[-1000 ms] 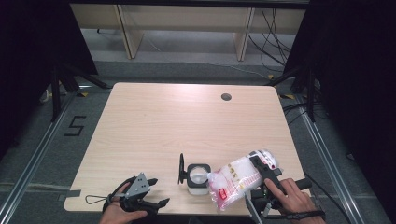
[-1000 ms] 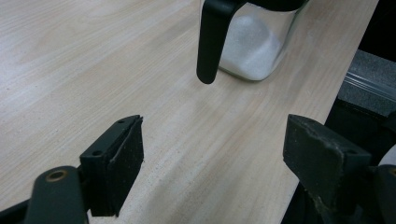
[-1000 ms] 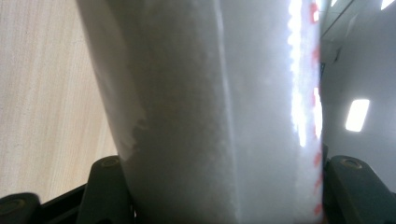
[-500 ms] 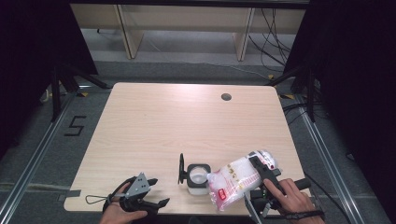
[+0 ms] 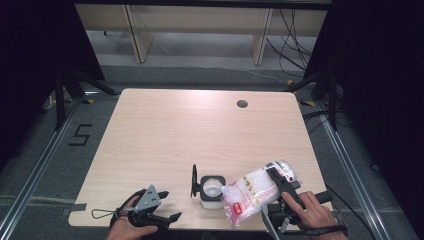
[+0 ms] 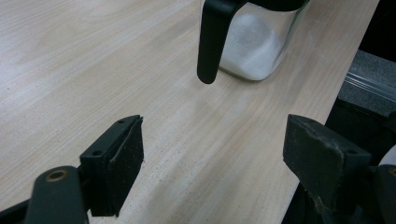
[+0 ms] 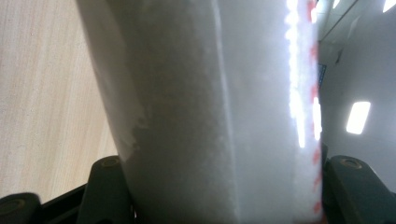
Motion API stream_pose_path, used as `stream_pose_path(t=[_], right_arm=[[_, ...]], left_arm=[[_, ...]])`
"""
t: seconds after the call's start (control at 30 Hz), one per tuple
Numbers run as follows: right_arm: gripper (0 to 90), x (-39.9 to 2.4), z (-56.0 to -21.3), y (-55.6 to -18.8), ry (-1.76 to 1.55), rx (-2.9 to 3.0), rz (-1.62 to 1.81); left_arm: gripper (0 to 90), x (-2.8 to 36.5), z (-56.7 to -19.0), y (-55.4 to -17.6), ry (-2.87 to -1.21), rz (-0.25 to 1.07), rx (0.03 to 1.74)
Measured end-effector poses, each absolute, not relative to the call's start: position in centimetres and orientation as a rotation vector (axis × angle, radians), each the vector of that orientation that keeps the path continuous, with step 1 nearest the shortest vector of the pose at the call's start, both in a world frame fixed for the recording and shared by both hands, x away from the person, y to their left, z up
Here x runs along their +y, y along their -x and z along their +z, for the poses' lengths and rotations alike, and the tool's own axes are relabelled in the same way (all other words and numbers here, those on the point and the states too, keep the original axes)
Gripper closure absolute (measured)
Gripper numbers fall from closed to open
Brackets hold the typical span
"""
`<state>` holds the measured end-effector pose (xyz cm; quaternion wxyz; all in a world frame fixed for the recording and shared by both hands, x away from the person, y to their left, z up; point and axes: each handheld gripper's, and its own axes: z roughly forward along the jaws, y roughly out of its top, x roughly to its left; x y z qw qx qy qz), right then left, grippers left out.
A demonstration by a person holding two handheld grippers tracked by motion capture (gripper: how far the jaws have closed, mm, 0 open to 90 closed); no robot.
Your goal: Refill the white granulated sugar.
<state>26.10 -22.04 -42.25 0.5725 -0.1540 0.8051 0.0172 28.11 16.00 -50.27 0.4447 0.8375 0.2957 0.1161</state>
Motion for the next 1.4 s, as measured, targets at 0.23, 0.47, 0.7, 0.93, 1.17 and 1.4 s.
stream_pose_path(t=[0.23, 0.47, 0.7, 0.93, 1.17, 1.4], right_arm=[[42.3, -21.81, -42.02, -25.92, 0.376, 1.877, 0.036], [42.3, -21.72, -42.35, -25.69, 0.363, 1.873, 0.055], [42.4, -21.63, -41.93, -25.72, 0.390, 1.882, 0.004], [42.4, -21.73, -42.02, -25.77, 0.377, 1.870, 0.029], [42.4, -21.76, -42.25, -25.87, 0.383, 1.851, 0.069], [42.4, -21.83, -42.16, -25.70, 0.367, 1.873, 0.031]], left_arm=[[19.9, 15.94, -50.28, -28.06, -2.066, 0.279, 0.737], [19.9, 15.97, -50.26, -28.07, -2.071, 0.281, 0.729], [19.9, 15.93, -50.29, -28.06, -2.067, 0.279, 0.735], [19.9, 15.94, -50.28, -28.07, -2.069, 0.282, 0.733], [19.9, 15.93, -50.28, -28.05, -2.067, 0.279, 0.735], [19.9, 15.95, -50.27, -28.19, -2.074, 0.287, 0.707]])
